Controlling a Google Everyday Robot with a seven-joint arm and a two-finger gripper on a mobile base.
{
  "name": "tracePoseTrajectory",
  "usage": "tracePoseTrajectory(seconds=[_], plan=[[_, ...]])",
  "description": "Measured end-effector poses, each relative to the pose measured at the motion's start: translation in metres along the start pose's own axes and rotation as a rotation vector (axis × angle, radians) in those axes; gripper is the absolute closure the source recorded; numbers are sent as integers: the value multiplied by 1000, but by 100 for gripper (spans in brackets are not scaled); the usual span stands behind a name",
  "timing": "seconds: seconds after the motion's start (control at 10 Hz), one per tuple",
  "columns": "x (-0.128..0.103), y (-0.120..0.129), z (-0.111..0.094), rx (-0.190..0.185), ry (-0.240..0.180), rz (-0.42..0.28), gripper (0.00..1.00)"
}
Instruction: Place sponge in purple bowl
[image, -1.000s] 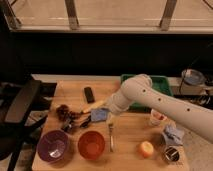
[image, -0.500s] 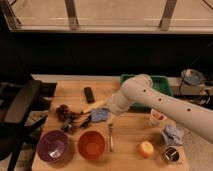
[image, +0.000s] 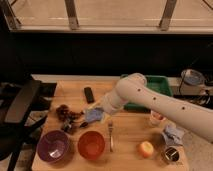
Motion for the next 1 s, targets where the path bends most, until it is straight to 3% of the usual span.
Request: tracePoseTrajectory(seconds=[0.5,0.8,1.0], plan=[[-90,-31,59,-44,-109,-165,100],[-124,-18,93,-101,-184,-239,98],[-135,-8,106,-123,-219,-255,81]])
